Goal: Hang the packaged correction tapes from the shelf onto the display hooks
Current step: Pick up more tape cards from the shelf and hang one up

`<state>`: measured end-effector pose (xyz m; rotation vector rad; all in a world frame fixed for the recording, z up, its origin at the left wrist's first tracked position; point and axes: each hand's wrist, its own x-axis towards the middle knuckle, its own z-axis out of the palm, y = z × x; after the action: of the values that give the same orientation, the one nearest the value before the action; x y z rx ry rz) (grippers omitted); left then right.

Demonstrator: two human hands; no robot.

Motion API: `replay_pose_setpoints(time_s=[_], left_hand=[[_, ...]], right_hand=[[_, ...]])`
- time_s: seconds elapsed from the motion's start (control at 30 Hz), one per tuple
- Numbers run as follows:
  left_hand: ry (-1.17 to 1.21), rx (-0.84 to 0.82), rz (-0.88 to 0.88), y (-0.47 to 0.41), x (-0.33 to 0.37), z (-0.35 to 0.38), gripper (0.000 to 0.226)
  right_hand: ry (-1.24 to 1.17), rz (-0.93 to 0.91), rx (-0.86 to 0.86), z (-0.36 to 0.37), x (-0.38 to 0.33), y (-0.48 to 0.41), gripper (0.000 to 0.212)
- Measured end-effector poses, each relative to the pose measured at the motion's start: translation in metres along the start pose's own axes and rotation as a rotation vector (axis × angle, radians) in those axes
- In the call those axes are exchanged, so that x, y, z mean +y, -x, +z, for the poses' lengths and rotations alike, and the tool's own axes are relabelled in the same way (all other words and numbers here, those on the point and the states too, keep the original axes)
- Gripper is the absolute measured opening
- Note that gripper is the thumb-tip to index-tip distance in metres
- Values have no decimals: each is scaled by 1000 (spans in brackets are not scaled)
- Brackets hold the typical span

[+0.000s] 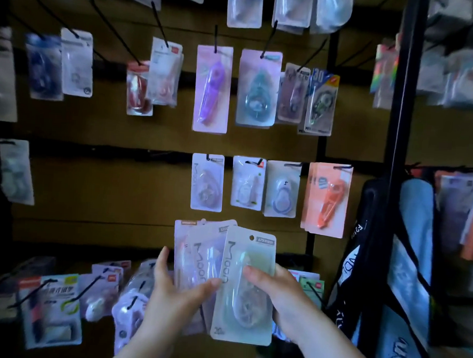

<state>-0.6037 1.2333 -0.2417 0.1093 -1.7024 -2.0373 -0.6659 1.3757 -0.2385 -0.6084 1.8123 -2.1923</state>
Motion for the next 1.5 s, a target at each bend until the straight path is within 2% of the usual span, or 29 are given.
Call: replay_pose_setpoints(time_s=[0.13,0.23,0.33,0.4,0.67,0.7,0.8,0.83,1.0,1.03,1.13,1.17,1.27,1.4,1.5], left_hand=[[7,-84,-45,-10,5,1,43],[25,-53,-52,-18,10,-6,30],[56,-5,-76,-26,15,-20,27],[42,36,-74,-31,17,-32,27],[15,83,-40,-50,19,-81,36],[14,59,-38,-52,19,-85,45],[20,-28,-27,-59,19,-93,96],[23,-43,-26,-63,18,-95,104],[-25,-56,89,-89,2,-105,106],[-27,-62,98,-98,-3,-106,101],[55,-18,83,-124,-6,-104,58],[70,-15,68,-130,-6,-103,56],[93,28,57,-137,-7,-102,87],[137,-6,27,-120,-7,-101,98],[172,17,24,-101,-7,-105,115]], right_hand=[[56,-21,-52,4,-9,-11,48],[76,-30,-83,12,-14,-20,32],[57,-29,-74,22,-12,-33,25],[22,-30,-57,30,-14,-41,10],[26,-180,73,67,-62,-79,13],[43,-211,84,72,-69,-84,13],[117,-284,102,84,-83,-95,13],[127,-299,109,85,-84,-100,12],[177,-369,119,79,-76,-125,8],[179,-384,110,77,-73,-130,8],[170,-400,79,71,-65,-143,8],[158,-387,71,70,-63,-146,8],[145,-329,84,66,-60,-150,6],[193,-290,159,64,-59,-151,9],[259,-283,237,68,-60,-152,18]])
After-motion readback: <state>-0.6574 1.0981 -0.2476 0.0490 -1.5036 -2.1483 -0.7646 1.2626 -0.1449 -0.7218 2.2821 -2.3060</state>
